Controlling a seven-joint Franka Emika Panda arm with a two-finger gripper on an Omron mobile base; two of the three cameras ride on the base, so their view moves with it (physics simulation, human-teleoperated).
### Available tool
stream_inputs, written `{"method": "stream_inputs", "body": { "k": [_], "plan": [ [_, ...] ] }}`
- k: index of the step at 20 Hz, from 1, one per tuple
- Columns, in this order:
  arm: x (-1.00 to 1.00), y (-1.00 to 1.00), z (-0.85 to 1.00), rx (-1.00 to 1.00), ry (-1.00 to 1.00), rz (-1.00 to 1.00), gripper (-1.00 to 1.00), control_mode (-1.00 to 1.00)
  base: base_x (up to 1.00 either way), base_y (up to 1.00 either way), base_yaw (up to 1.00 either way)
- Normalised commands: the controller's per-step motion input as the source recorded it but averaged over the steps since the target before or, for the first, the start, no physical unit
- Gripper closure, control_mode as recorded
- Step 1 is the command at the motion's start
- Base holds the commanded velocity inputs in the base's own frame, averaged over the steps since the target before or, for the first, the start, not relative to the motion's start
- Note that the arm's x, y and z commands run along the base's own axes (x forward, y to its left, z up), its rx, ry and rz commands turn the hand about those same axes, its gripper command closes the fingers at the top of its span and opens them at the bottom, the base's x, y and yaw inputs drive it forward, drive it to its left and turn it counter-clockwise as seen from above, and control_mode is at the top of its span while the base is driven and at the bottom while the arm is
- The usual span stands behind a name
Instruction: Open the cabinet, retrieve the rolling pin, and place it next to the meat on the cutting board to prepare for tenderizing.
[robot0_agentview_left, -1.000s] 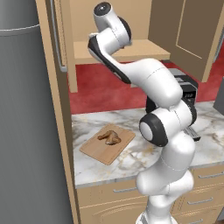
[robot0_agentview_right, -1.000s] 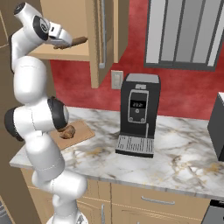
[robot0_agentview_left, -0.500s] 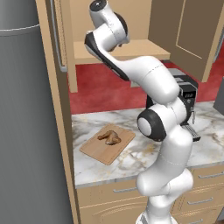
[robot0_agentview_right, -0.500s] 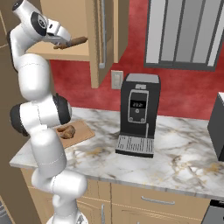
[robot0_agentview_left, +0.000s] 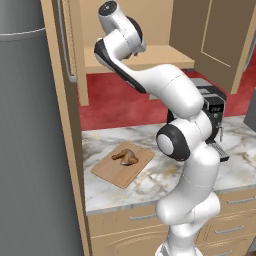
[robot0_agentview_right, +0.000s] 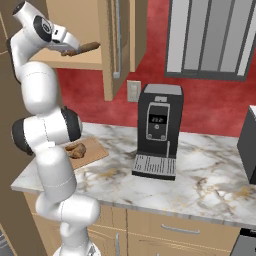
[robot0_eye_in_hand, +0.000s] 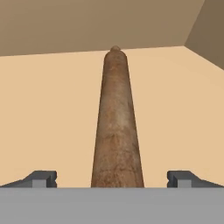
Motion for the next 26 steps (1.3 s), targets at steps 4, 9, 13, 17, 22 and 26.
{"method": "stream_inputs", "body": {
  "k": [4, 9, 13, 17, 22, 26],
  "plan": [
    [0.00, -0.11, -0.14, 0.02, 0.00, -0.01, -1.00, -1.00, 0.00, 0.00, 0.00],
    [0.00, -0.18, -0.11, 0.02, 0.00, -0.02, -1.00, -1.00, 0.00, 0.00, 0.00],
    [0.02, -0.12, -0.16, 0.01, 0.00, -0.01, 1.00, -1.00, 0.00, 0.00, 0.00],
    [0.03, -0.01, -0.20, 0.02, 0.00, 0.00, 1.00, -1.00, 0.00, 0.00, 0.00],
    [0.03, 0.00, -0.20, 0.02, 0.00, 0.00, 1.00, -1.00, 0.00, 0.00, 0.00],
    [-0.26, 0.00, -0.06, 0.06, -0.04, 0.00, 1.00, -1.00, 0.00, 0.00, 0.00]
  ]
}}
